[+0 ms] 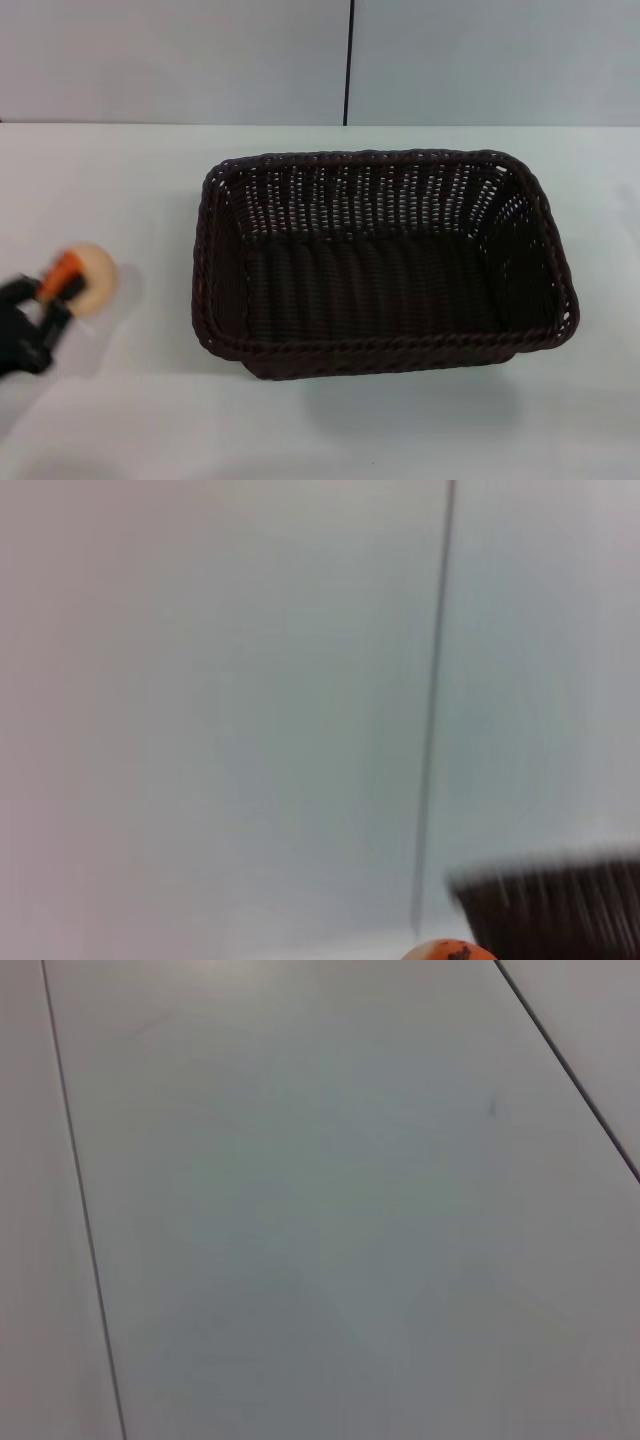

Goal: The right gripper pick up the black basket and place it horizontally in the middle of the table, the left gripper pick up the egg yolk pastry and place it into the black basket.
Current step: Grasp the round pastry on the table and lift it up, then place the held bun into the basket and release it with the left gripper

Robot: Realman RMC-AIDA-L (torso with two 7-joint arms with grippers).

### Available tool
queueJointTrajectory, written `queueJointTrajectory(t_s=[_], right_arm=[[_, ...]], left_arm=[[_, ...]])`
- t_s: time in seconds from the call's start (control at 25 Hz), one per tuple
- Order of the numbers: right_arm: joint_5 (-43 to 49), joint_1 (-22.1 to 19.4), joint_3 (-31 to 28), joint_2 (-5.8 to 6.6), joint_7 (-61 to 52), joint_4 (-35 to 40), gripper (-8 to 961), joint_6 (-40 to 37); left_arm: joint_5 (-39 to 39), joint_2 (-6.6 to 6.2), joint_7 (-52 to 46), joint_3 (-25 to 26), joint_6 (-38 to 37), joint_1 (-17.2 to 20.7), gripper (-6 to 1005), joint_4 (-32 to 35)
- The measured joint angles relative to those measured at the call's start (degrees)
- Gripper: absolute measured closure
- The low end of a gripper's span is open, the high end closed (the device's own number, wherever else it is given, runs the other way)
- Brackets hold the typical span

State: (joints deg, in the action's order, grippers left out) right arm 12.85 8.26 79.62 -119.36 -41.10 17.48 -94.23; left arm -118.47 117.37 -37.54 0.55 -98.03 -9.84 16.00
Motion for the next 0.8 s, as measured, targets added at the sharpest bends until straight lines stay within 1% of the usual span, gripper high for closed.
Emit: queueJointTrajectory(t_s=[0.04,0.12,0.16,0.2,0.24,0.28,0.32,0.36,0.4,0.44,0.56,0.6,0.64,0.72,0.76,0.8], right_arm=[[0.0,0.0,0.0,0.0,0.0,0.0,194,0.0],[-0.02,0.11,0.0,-0.03,-0.01,-0.18,194,-0.06],[-0.05,0.26,0.0,-0.07,-0.02,-0.31,194,-0.06],[-0.08,0.8,0.0,-0.16,-0.03,-0.71,194,-0.08],[-0.08,0.8,0.0,-0.16,-0.03,-0.71,194,-0.08],[-0.11,1.49,0.0,-0.18,-0.03,-1.21,194,-0.12],[-0.12,1.81,0.01,-0.19,-0.03,-1.38,194,-0.14],[-0.12,1.81,0.01,-0.19,-0.03,-1.38,194,-0.14],[-0.12,2.21,0.01,-0.24,-0.04,-1.48,194,-0.17],[-0.12,2.21,0.01,-0.24,-0.04,-1.48,194,-0.17],[-0.12,2.65,0.08,-0.3,-0.6,-1.53,194,-0.28],[-0.12,3.07,0.15,-0.31,-1.21,-1.82,194,-0.68],[-0.12,3.07,0.15,-0.31,-1.21,-1.82,194,-0.68],[-0.12,3.44,0.17,-0.33,-1.48,-2.3,194,-1.34],[-0.12,3.55,0.16,-0.33,-1.49,-2.59,194,-1.63],[-0.3,3.67,0.08,-0.34,-1.5,-3.17,194,-2.06]], left_arm=[[0.0,0.0,0.0,0.0,0.0,0.0,803,0.0],[0.01,-0.07,0.0,2.44,-3.62,-0.56,818,1.32],[0.02,0.06,-0.01,2.88,-5.14,-1.12,825,2.18],[0.0,0.48,0.05,3.06,-6.99,-2.53,833,3.1],[0.0,0.48,0.05,3.06,-6.99,-2.53,838,3.1],[-0.31,0.83,0.3,2.66,-7.37,-4.61,842,2.66],[-0.47,1.0,0.39,2.28,-7.36,-5.65,847,2.01],[-0.47,1.0,0.39,2.28,-7.36,-5.65,852,2.01],[-0.66,1.14,0.48,0.75,-7.27,-8.05,857,0.11],[-0.66,1.14,0.48,0.75,-7.27,-8.05,861,0.11],[-0.7,1.13,0.54,-3.71,-7.17,-12.46,875,-3.8],[-0.72,1.2,0.66,-7.77,-5.89,-15.46,880,-6.24],[-0.72,1.2,0.66,-7.77,-5.89,-15.46,893,-6.24],[-0.72,1.25,1.3,-10.75,-3.02,-17.68,919,-9.19],[-0.64,1.27,1.72,-11.21,-0.8,-18.43,892,-10.68],[-0.36,1.29,2.22,-11.36,3.32,-19.16,865,-12.8]])
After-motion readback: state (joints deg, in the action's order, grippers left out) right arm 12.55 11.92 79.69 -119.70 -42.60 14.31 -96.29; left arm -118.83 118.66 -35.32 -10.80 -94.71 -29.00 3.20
